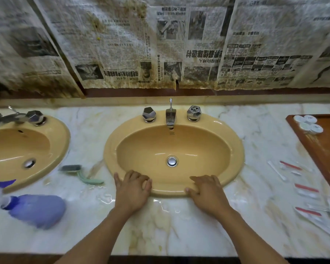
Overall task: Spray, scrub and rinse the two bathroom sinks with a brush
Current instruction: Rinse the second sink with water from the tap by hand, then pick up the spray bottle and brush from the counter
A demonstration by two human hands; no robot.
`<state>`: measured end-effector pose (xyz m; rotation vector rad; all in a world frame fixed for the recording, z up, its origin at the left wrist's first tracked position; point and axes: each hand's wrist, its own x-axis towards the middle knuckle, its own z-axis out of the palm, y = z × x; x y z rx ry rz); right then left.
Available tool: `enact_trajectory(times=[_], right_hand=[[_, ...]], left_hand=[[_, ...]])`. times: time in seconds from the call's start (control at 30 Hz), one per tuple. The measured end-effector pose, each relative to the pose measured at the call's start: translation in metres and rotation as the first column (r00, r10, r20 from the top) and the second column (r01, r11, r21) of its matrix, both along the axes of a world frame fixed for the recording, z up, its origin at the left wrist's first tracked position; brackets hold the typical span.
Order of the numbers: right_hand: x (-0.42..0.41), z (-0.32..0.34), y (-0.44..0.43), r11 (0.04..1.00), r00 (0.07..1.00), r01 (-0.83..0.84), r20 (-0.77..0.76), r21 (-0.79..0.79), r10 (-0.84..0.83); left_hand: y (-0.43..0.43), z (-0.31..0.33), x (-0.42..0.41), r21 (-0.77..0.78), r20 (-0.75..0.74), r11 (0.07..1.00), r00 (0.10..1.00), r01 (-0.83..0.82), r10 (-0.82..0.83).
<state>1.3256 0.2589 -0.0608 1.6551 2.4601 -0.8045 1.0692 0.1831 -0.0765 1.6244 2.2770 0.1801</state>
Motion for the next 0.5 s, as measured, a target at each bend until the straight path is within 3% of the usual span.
enact_trajectory(times=[0.1, 0.2, 0.5], right_hand=[[-0.003, -0.002, -0.023, 0.999, 0.987, 0.047, -0.153, -0.002, -0.047], [-0.009, 0.003, -0.031, 0.993, 0.962, 0.112, -0.245, -0.043, -0.119], [-0.077, 0.037, -0.045, 0.982, 0.899, 0.075, -0.415, -0.173, -0.142]], left_hand=[[-0.027, -0.008, 0.018, 0.137, 0.212, 0.990, 0.977, -0.035, 0.005], [-0.053, 0.000, 0.024, 0.224, 0.449, 0.959, 0.892, -0.174, 0.057], [-0.110, 0.056, -0.012, 0.235, 0.652, 0.786, 0.693, -0.571, 0.309]])
